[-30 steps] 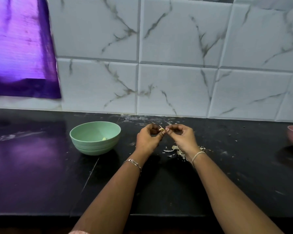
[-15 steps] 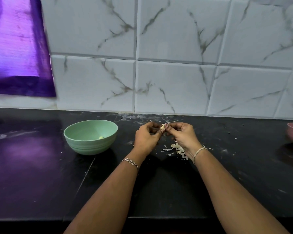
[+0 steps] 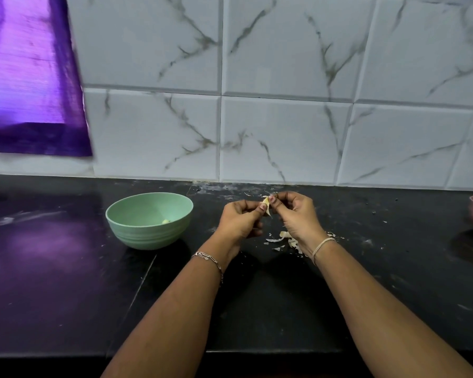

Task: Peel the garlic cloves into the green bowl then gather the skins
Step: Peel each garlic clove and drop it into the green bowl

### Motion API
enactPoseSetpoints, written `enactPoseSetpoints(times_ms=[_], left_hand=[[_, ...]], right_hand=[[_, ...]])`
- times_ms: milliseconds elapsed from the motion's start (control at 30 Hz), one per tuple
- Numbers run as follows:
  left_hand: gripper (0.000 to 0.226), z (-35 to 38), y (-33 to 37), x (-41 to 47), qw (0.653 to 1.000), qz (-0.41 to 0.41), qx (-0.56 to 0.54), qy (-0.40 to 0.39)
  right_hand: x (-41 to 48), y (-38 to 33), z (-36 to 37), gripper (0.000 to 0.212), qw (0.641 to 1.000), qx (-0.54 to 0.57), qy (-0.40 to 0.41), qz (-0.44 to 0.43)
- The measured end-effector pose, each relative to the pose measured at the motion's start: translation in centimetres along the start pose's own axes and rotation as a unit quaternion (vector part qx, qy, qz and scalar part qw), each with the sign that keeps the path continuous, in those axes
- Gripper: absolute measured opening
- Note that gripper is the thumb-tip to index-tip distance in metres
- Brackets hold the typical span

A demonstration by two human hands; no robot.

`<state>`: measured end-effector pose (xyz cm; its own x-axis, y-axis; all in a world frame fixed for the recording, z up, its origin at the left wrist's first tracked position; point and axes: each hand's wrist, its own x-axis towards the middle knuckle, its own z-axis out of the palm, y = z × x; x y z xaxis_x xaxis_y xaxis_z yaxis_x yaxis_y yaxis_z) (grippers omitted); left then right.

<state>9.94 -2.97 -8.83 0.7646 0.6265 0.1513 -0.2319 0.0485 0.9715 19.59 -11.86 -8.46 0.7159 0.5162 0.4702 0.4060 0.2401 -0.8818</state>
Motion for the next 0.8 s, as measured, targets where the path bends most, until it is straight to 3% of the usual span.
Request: enactPoseSetpoints(times_ms=[233, 800], left_hand=[[0.01, -0.8, 1.1, -0.2, 0.988, -0.112, -0.105, -0.034], [0.005, -0.6, 0.4, 0.0, 0.995, -0.09, -0.04, -0.021]], right_hand=[[-0.1, -0.1, 0.1, 0.006, 1.0, 0.013, -0.009, -0.003], [0.5, 1.0, 0.3, 0.011, 0.995, -0.09, -0.041, 0.006]])
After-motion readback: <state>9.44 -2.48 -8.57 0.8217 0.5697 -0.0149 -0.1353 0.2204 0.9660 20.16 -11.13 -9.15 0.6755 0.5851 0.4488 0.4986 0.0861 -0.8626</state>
